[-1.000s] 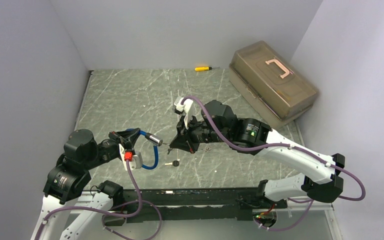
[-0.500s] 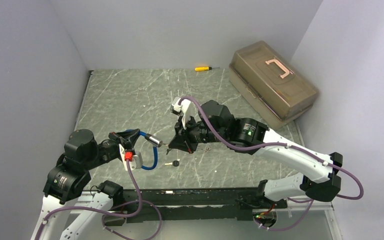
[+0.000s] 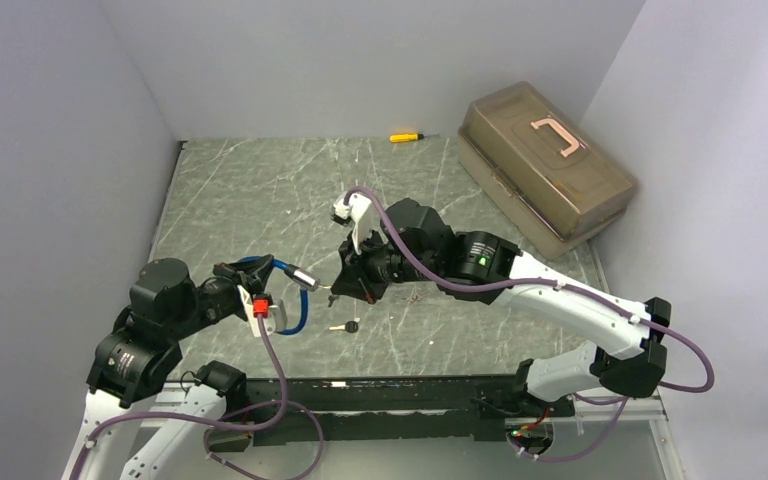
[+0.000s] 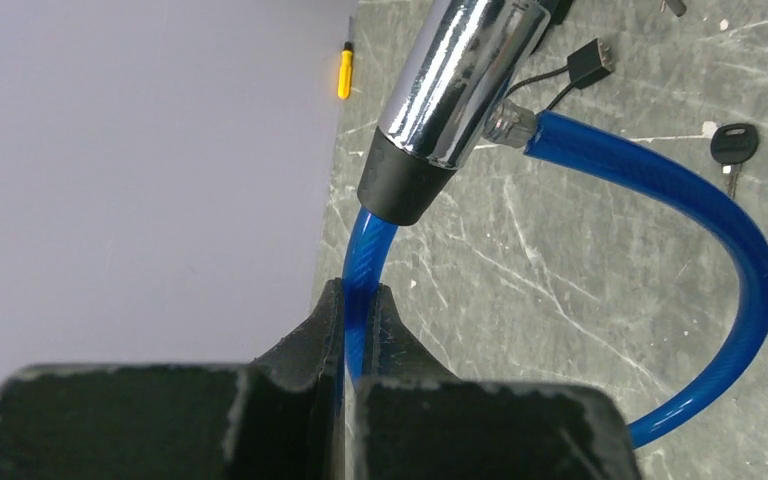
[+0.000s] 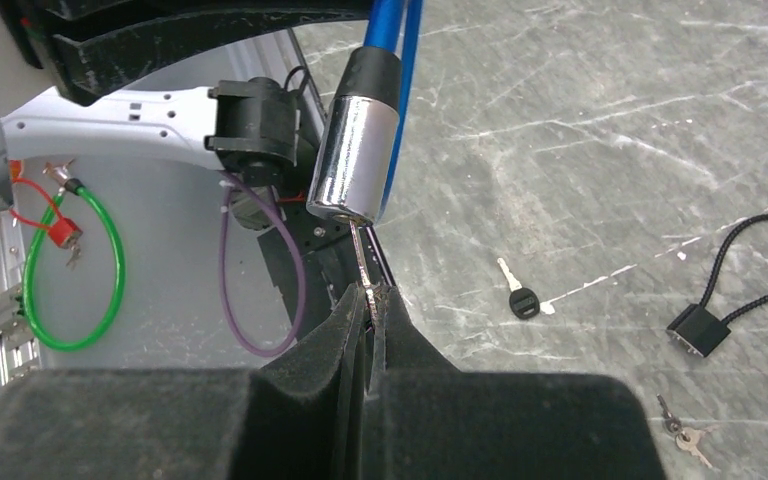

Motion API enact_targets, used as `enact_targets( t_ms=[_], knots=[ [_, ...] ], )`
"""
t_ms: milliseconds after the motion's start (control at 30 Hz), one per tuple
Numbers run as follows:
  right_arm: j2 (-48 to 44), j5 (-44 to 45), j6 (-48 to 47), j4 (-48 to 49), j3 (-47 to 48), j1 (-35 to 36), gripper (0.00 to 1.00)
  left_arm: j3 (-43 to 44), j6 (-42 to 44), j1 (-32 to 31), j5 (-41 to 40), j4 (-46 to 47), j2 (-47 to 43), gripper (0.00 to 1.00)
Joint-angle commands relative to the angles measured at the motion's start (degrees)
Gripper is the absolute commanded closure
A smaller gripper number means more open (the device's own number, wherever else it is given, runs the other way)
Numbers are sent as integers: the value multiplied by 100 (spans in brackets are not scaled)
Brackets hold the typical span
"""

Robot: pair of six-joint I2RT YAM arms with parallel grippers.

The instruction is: Unlock with the key

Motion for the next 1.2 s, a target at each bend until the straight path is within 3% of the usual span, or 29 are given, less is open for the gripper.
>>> enact_targets(
  t_ms=[0, 233, 500, 833, 1167],
  knots=[
    [102, 376, 296, 107, 179, 10, 100, 232, -44, -27, -143, 488, 87, 100],
    [41, 463, 435, 223, 57, 19, 100, 157, -87, -39, -580, 708, 146, 100],
    [5, 232, 409, 474, -79, 13, 100, 179, 4, -91, -426, 546, 160, 100],
    [-464, 498, 244, -61, 48, 9, 100, 36, 74, -114, -525, 522, 133, 100],
    [-207, 383, 208, 125, 189, 14, 100, 144, 107, -179, -383, 447, 143, 100]
  ],
)
